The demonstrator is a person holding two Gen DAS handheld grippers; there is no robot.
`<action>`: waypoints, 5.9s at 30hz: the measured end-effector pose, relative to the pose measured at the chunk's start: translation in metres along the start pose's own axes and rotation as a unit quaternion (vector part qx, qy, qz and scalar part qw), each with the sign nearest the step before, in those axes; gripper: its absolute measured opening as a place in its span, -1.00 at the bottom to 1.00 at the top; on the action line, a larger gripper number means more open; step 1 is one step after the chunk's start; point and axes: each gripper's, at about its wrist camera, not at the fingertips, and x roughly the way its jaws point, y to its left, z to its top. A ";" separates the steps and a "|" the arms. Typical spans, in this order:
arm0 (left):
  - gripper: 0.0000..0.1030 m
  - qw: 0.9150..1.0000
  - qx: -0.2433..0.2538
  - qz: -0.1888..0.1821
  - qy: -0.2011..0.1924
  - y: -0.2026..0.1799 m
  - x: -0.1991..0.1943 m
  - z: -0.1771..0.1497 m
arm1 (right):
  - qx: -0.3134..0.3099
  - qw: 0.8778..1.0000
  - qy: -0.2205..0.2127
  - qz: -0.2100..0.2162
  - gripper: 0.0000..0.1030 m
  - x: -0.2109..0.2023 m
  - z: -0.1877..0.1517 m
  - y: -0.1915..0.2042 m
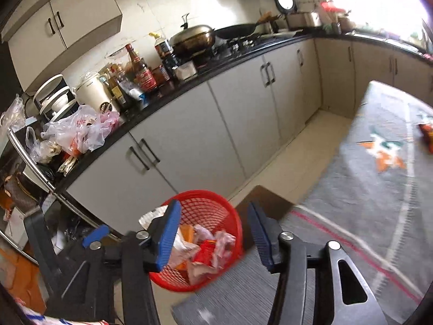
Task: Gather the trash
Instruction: 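Move both tools back over the table toward the teal tissue pack, then grasp the teal tissue pack with right gripper while left gripper grasps red chip bag, then lift the teal pack and red chip bag and turn toward the basket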
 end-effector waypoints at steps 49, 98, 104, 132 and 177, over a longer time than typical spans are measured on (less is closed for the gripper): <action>0.57 0.938 0.132 -0.309 0.088 -0.355 -0.021 0.100 | 0.230 0.938 -0.007 -0.260 0.55 -0.167 -0.014 -0.386; -0.42 0.944 0.151 -0.228 0.185 -0.519 0.131 0.090 | 0.253 0.921 -0.053 -0.291 -0.45 -0.147 -0.014 -0.412; -0.42 0.940 0.161 -0.247 0.171 -0.451 0.075 0.072 | 0.261 0.924 -0.062 -0.272 -0.71 -0.151 -0.017 -0.412; -0.42 0.969 0.131 -0.209 0.027 -0.262 -0.065 -0.016 | 0.217 0.953 -0.074 -0.197 -0.77 -0.221 -0.062 -0.269; -0.42 0.984 0.118 -0.133 -0.011 -0.209 -0.087 -0.026 | 0.115 0.978 -0.084 -0.153 -0.77 -0.194 -0.124 -0.129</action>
